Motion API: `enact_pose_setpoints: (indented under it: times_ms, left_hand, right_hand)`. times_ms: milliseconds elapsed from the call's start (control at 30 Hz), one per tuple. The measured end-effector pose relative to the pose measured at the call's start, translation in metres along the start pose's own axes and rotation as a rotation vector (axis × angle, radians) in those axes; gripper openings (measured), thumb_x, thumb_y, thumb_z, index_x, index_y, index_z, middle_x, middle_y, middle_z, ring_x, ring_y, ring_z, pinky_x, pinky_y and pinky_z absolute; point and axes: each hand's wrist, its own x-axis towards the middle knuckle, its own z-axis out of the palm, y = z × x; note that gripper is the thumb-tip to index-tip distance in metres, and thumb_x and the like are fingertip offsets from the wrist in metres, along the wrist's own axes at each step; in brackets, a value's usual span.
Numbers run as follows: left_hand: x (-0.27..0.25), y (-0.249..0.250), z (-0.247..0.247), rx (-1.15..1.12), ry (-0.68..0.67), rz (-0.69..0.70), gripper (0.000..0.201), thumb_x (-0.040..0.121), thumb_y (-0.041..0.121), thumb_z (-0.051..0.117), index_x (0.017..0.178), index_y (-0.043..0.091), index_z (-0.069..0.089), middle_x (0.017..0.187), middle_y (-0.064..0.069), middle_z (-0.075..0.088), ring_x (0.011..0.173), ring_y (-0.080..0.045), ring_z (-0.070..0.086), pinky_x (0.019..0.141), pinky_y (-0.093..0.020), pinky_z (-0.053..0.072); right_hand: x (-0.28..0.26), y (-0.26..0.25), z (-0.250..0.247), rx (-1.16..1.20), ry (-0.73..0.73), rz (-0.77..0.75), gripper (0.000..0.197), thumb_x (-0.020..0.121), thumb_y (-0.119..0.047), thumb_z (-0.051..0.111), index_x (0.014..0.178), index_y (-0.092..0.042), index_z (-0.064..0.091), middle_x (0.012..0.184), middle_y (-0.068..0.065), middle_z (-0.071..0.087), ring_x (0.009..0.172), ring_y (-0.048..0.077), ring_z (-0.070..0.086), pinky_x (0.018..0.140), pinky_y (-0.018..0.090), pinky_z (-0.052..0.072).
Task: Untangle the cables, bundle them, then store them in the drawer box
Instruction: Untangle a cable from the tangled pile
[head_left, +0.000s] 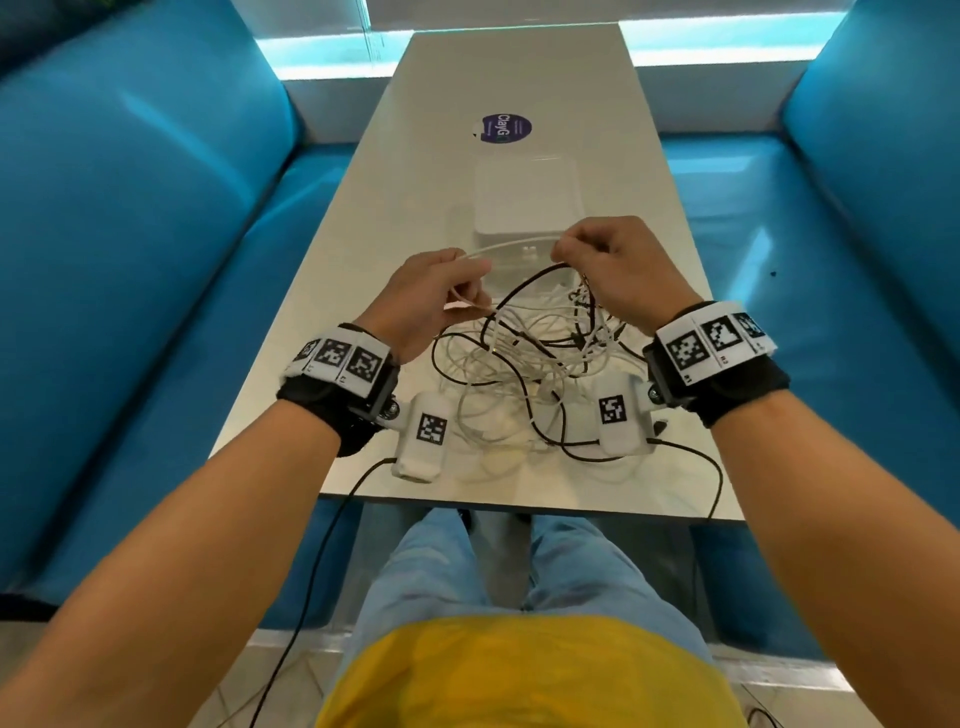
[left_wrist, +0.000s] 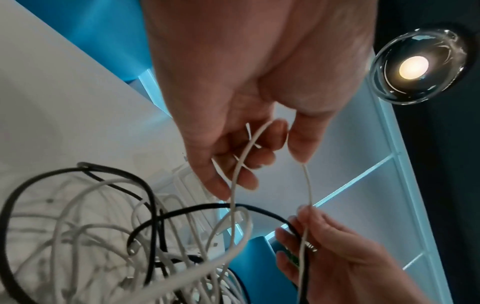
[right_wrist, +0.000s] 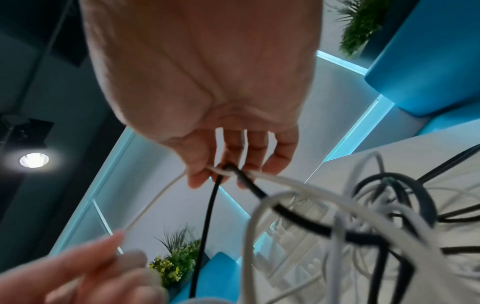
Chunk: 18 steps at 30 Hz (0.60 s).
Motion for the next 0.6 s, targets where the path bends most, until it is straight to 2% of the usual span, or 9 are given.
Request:
enact_pose_setpoints:
  times_ms: [67, 133, 167, 233, 333, 400, 467, 533, 600]
  left_hand:
    - [0.001, 0.006, 0.004, 0.044, 0.011, 0.057, 0.034, 0.095, 0.015, 0.054, 0.064, 0.017, 0.040, 0.056, 0.002, 0.035, 0.052, -0.014, 0.040, 0.066, -0.035, 0.052]
    - [0.004, 0.011, 0.010, 0.268, 0.059, 0.160, 0.030, 0.095, 0.019, 0.053, 0.066, 0.018, 0.044, 0.056, 0.004, 0.035, 0.048, -0.011, 0.037, 0.060, -0.036, 0.045]
    - [0.005, 0.013, 0.014, 0.359, 0.052, 0.204, 0.027, 0.094, 0.020, 0.054, 0.068, 0.018, 0.047, 0.056, 0.004, 0.037, 0.049, -0.012, 0.037, 0.059, -0.037, 0.041]
    - [0.006, 0.019, 0.021, 0.412, 0.014, 0.254, 0.025, 0.091, 0.020, 0.057, 0.068, 0.018, 0.048, 0.058, 0.003, 0.038, 0.053, -0.016, 0.036, 0.057, -0.036, 0.036]
    - [0.006, 0.021, 0.016, 0.216, 0.007, 0.193, 0.028, 0.092, 0.016, 0.059, 0.065, 0.016, 0.049, 0.057, 0.003, 0.042, 0.052, -0.013, 0.040, 0.057, -0.031, 0.038]
    - [0.004, 0.014, 0.013, 0.138, -0.064, 0.106, 0.029, 0.092, 0.016, 0.059, 0.064, 0.018, 0.054, 0.059, 0.002, 0.049, 0.058, -0.014, 0.046, 0.063, -0.029, 0.043]
    - [0.004, -0.003, 0.018, 0.269, -0.126, 0.085, 0.030, 0.093, 0.019, 0.059, 0.063, 0.023, 0.057, 0.064, 0.004, 0.055, 0.066, -0.016, 0.051, 0.074, -0.034, 0.048]
    - [0.005, -0.020, 0.027, 0.441, -0.183, 0.076, 0.025, 0.092, 0.026, 0.059, 0.067, 0.023, 0.057, 0.071, 0.003, 0.061, 0.075, -0.017, 0.056, 0.085, -0.041, 0.048]
    - [0.005, -0.030, 0.031, 0.416, -0.175, 0.059, 0.023, 0.092, 0.029, 0.059, 0.071, 0.022, 0.057, 0.078, 0.003, 0.064, 0.080, -0.015, 0.058, 0.084, -0.038, 0.048]
  right_hand:
    - [0.001, 0.001, 0.005, -0.063, 0.029, -0.005, 0.017, 0.096, -0.021, 0.054, 0.093, -0.015, 0.070, 0.084, -0.001, 0.064, 0.073, 0.006, 0.056, 0.071, 0.023, 0.045]
    - [0.000, -0.005, 0.013, -0.224, -0.043, -0.092, 0.019, 0.094, -0.022, 0.055, 0.108, -0.016, 0.067, 0.101, -0.001, 0.060, 0.092, 0.012, 0.055, 0.086, 0.026, 0.043]
    - [-0.001, -0.009, 0.016, -0.257, -0.096, -0.148, 0.021, 0.092, -0.024, 0.058, 0.110, -0.019, 0.067, 0.101, -0.003, 0.061, 0.092, 0.013, 0.056, 0.085, 0.027, 0.044]
    - [-0.003, -0.019, 0.018, -0.194, -0.142, -0.198, 0.012, 0.089, -0.026, 0.061, 0.093, -0.021, 0.071, 0.083, -0.002, 0.068, 0.074, 0.014, 0.060, 0.071, 0.028, 0.048]
    - [-0.002, -0.023, 0.006, 0.015, -0.043, -0.170, 0.021, 0.093, -0.022, 0.060, 0.074, -0.017, 0.069, 0.063, -0.001, 0.062, 0.051, 0.007, 0.049, 0.053, 0.021, 0.041]
    - [-0.001, -0.023, -0.001, 0.136, 0.018, -0.155, 0.019, 0.094, -0.019, 0.059, 0.082, -0.012, 0.072, 0.064, 0.002, 0.063, 0.053, 0.006, 0.052, 0.055, 0.020, 0.043]
    - [-0.001, -0.021, -0.003, 0.242, 0.077, -0.147, 0.019, 0.095, -0.016, 0.056, 0.086, -0.010, 0.072, 0.063, 0.003, 0.063, 0.054, 0.004, 0.054, 0.059, 0.017, 0.044]
    - [0.001, -0.021, -0.005, 0.376, 0.155, -0.122, 0.020, 0.096, -0.018, 0.055, 0.083, -0.016, 0.070, 0.061, 0.001, 0.063, 0.054, 0.006, 0.055, 0.060, 0.021, 0.045]
    - [0.002, -0.018, -0.013, 0.443, 0.206, -0.082, 0.022, 0.096, -0.022, 0.053, 0.080, -0.023, 0.069, 0.061, -0.002, 0.063, 0.057, 0.009, 0.057, 0.060, 0.024, 0.046]
